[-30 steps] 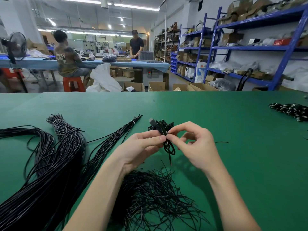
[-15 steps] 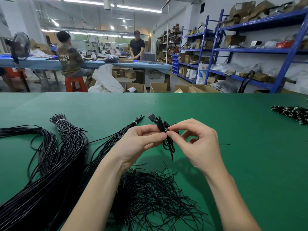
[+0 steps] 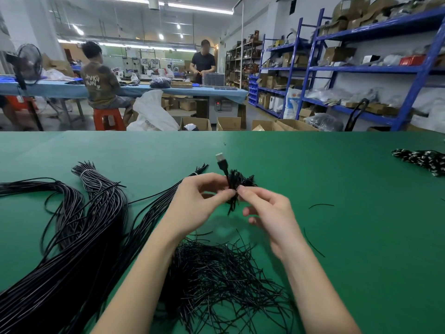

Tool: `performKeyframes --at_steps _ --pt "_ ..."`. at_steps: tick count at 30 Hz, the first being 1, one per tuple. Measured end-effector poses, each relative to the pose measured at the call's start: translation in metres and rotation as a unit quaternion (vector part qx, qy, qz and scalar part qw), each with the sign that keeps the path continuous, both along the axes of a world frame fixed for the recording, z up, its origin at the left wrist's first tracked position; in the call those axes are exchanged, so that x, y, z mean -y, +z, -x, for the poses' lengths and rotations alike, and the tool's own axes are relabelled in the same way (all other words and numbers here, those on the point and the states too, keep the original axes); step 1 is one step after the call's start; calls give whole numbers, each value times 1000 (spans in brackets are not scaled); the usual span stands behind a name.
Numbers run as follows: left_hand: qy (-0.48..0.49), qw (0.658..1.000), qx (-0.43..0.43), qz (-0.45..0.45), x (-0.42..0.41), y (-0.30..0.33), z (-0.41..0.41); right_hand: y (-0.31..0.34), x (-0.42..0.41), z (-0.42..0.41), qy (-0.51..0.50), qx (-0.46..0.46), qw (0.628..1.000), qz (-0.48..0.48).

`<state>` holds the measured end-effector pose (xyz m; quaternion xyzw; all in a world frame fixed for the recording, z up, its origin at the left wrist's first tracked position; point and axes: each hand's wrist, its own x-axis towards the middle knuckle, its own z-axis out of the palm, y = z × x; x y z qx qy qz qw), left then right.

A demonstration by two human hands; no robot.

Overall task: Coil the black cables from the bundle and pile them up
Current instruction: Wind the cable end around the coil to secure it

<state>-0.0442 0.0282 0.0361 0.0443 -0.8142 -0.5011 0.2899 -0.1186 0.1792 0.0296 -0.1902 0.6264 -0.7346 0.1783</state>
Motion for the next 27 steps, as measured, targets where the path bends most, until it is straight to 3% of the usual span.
performKeyframes --at_steps 2,6,10,13,15,18,20,21,22,24,27 --pt "-34 992 42 -113 3 -1 -2 7 -7 5 -4 -159 986 -47" --pt "-111 955 73 -266 8 -2 -3 13 -20 9 29 -304 949 -82" --pt "-145 943 105 -279 8 -3 -3 16 -24 11 -8 -359 929 -90" --pt "-157 949 83 -262 5 -1 -3 15 -21 10 -34 -362 928 -85" --pt "-131 968 43 -210 3 0 -4 12 -16 11 -39 -299 951 -71" --pt "-62 996 -22 -54 -1 1 -4 9 -10 9 42 24 999 10" --pt "-36 999 -27 -4 -4 2 -2 6 -9 6 113 219 965 86" --pt "-26 1000 -17 -1 -3 2 -2 4 -9 6 123 240 958 94" --pt "-21 1000 -2 -8 -2 1 -1 2 -8 7 115 209 969 70" --pt "-17 998 31 -53 1 -1 -1 0 -7 9 36 19 999 -25" --pt "-4 986 75 -150 2 -4 -1 -1 -7 12 -73 -259 959 -93"
